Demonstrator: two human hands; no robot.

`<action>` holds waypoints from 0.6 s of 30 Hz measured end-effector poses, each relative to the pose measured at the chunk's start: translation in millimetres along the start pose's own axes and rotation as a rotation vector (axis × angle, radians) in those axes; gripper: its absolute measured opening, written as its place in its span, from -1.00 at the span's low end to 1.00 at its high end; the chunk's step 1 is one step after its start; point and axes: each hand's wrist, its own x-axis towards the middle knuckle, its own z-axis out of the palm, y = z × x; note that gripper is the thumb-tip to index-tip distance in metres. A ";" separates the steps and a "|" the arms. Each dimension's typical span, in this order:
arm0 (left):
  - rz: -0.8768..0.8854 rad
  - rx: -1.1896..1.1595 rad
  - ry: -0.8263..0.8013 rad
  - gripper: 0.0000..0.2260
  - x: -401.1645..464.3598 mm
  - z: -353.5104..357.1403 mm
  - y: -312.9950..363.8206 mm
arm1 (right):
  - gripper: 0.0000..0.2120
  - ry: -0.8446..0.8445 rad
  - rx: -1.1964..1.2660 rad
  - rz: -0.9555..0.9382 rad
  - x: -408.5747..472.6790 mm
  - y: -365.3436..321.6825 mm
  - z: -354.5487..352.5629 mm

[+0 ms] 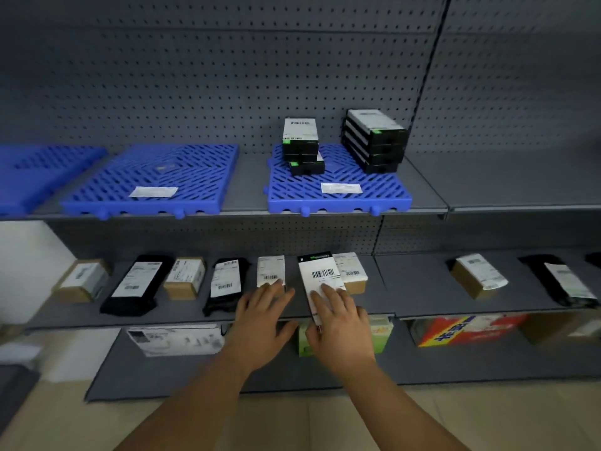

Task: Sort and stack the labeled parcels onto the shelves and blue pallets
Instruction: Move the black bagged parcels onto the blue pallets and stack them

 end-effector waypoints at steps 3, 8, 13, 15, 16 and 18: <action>-0.002 0.038 0.065 -0.39 -16.3 -25.2 25.7 | -0.45 0.069 0.021 -0.027 -15.9 2.5 -37.4; 0.025 0.041 0.172 -0.37 -24.0 -75.3 66.6 | -0.48 0.195 0.036 -0.063 -19.2 2.5 -104.6; 0.029 0.053 0.270 -0.39 -12.1 -118.0 86.4 | -0.48 0.256 0.061 -0.057 3.9 -1.9 -150.2; 0.031 0.060 0.289 -0.39 -5.1 -131.4 86.0 | -0.48 0.255 0.062 -0.046 17.8 -6.5 -162.1; 0.029 0.065 0.293 -0.39 -0.6 -137.2 84.1 | -0.47 0.244 0.067 -0.040 26.3 -9.7 -166.7; 0.023 0.081 0.296 -0.40 11.2 -147.9 76.9 | -0.46 0.205 0.083 -0.022 46.4 -16.9 -173.3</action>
